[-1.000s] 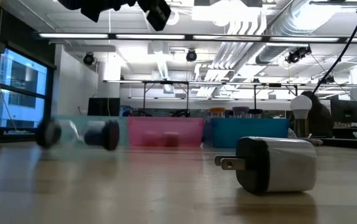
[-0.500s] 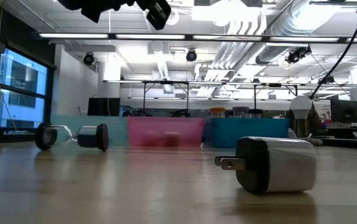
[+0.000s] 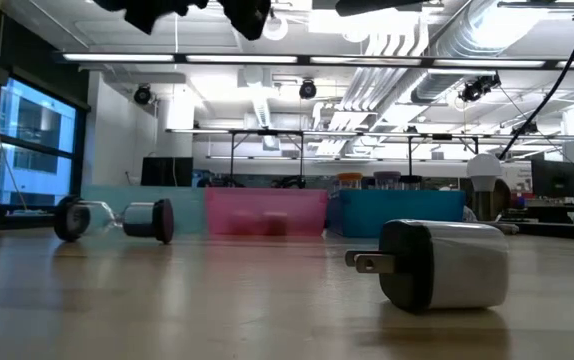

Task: Pick & Place Office items
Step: Put the blue hourglass into the dark blue bin

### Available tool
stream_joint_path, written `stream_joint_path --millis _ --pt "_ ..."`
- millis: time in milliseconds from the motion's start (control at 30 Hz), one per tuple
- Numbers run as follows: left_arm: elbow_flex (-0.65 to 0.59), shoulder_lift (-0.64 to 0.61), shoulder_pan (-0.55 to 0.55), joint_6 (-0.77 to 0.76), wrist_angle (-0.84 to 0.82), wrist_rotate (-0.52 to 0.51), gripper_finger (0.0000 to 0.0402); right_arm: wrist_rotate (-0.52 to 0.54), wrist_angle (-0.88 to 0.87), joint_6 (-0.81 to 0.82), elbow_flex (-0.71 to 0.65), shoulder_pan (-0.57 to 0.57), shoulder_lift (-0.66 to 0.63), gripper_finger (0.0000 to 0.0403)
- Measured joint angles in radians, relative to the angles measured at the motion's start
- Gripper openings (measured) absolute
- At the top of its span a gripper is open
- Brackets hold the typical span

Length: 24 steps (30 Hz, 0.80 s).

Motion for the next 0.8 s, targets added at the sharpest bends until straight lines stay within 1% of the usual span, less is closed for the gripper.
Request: stream_joint_path --millis 33,100,200,233,267,300,333,367,467,633,700,800 --pt "0.000 -0.017 -0.012 0.046 -0.048 -0.053 0.0304 -0.015 -0.002 0.006 0.000 -0.004 0.000 0.0299" --pt "0.004 -0.058 -0.035 0.113 -0.195 -0.242 0.0308 -0.033 -0.008 0.022 0.000 -0.010 0.000 0.0299" --pt "0.029 -0.113 -0.105 0.204 -0.439 -0.617 0.0309 -0.059 -0.032 0.046 0.000 -0.020 0.000 0.0299" --pt "0.040 -0.127 -0.133 0.215 -0.513 -0.723 0.0309 -0.067 -0.036 0.054 0.000 -0.024 0.000 0.0299" --pt "0.053 -0.138 -0.163 0.216 -0.584 -0.812 0.0309 -0.067 -0.042 0.059 0.000 -0.027 0.000 0.0299" --pt "0.066 -0.143 -0.192 0.202 -0.643 -0.876 0.0309 -0.067 -0.050 0.066 0.000 -0.031 0.000 0.0299" --pt "0.079 -0.145 -0.217 0.178 -0.699 -0.916 0.0309 -0.068 -0.055 0.072 0.000 -0.035 0.000 0.0299" --pt "0.090 -0.147 -0.238 0.148 -0.763 -0.934 0.0309 -0.068 -0.056 0.074 0.000 -0.040 0.000 0.0299" --pt "0.104 -0.148 -0.275 0.045 -0.923 -0.947 0.0309 -0.093 -0.054 0.075 0.000 -0.056 0.000 0.0299" --pt "0.104 -0.146 -0.283 -0.129 -1.139 -0.953 0.0309 -0.154 -0.054 0.083 0.000 -0.089 0.000 0.0299" --pt "0.104 -0.143 -0.283 -0.173 -1.194 -0.953 0.0309 -0.180 -0.053 0.084 0.000 -0.102 0.000 0.0299" --pt "0.104 -0.116 -0.283 -0.203 -1.232 -0.952 0.0309 -0.211 -0.053 0.106 0.000 -0.117 0.000 0.0299"
